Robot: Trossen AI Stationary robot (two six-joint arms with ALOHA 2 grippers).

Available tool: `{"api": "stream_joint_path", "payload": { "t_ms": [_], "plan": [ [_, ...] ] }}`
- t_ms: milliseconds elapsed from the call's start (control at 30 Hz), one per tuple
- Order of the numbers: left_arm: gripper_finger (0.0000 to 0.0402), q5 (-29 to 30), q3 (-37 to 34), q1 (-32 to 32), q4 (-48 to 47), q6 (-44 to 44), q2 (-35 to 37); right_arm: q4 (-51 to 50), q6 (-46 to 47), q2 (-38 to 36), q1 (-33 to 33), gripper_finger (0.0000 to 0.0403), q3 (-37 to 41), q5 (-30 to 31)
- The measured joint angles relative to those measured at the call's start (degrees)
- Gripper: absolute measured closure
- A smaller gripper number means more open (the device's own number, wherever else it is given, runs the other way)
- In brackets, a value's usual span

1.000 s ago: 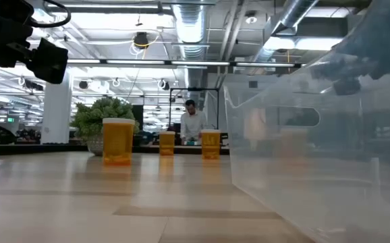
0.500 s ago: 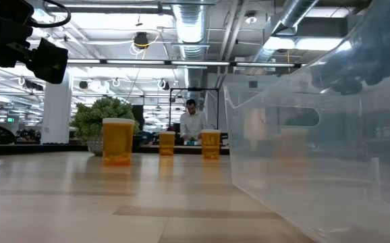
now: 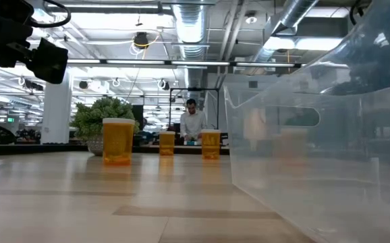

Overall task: Pick and place pill bottles into a basket
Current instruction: Put the orange pill bottle into the transparent bin

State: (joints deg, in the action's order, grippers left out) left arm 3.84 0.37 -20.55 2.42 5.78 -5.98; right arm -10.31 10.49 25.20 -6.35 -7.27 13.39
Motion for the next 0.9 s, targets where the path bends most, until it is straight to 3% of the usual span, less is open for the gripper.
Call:
{"api": "stream_joint_path", "payload": {
  "t_ms": [333, 900],
  "plan": [
    [0.0159, 0.0, 0.0, 0.0, 0.0, 0.0, 0.0, 2.3, 0.0, 9.4, 0.8, 0.0143, 0.0, 0.0],
    [0.0159, 0.0, 0.0, 0.0, 0.0, 0.0, 0.0, 26.1, -0.3, 34.7, 5.2, 0.0143, 0.0, -1.5]
  ]
}}
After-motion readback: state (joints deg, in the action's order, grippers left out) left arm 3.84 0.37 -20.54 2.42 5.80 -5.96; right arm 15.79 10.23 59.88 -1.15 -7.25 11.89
